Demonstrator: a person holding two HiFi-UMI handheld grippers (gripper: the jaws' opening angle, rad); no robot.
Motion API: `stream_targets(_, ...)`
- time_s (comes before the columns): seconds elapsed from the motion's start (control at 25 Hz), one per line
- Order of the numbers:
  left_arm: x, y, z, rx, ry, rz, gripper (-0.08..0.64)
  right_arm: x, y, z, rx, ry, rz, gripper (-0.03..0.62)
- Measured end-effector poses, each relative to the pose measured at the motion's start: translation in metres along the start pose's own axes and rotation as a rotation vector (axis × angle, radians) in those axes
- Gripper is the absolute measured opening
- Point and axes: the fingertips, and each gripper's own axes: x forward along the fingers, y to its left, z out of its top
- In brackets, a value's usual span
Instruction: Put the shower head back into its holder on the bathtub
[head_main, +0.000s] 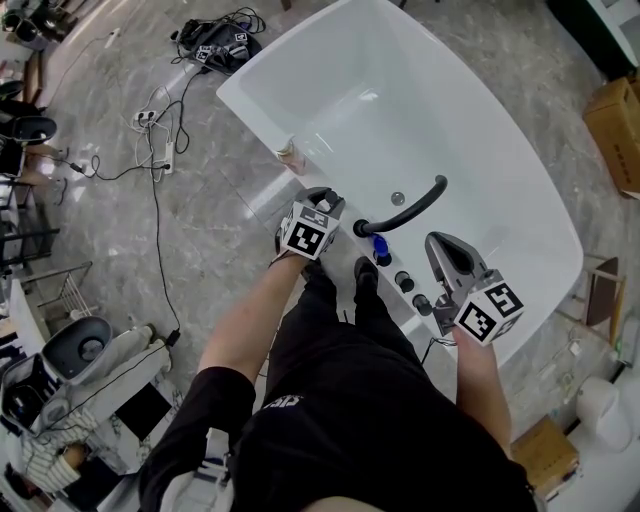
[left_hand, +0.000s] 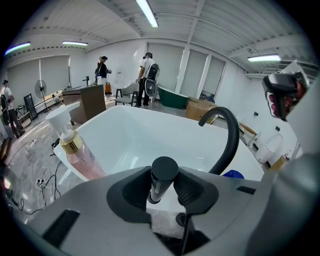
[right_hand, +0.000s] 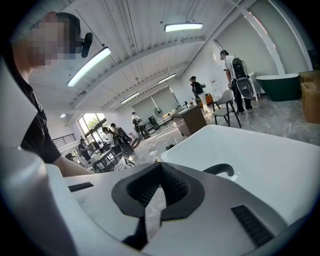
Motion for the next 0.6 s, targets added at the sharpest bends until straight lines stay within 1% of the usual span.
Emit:
stream_targets(0.16,0.0,0.005,0.0,0.003,-0.02,0.001,0.145,0.0,0.001,0.002,-0.003,-0.01,0.012,0.014)
stream_targets(0.28,-0.003,0.006,-0.001,-0.001,-0.003,0.004,0.144,-0.002,0.001,0.005,0.004,-0.004,-0.01,0.014)
stream_targets(0.48,-0.008,0.019,0.006,-0.027,-0.019,0.054,0.144,-0.006,-0.002,0.011,0.008,-0.014,-0.01,0.014)
stream_targets(0.6,-0.004,0.017,0.007,-0.012,-0.011,0.042,0.144,-0.009,-0.006,0.012,0.02,-0.011,-0.024,0.014)
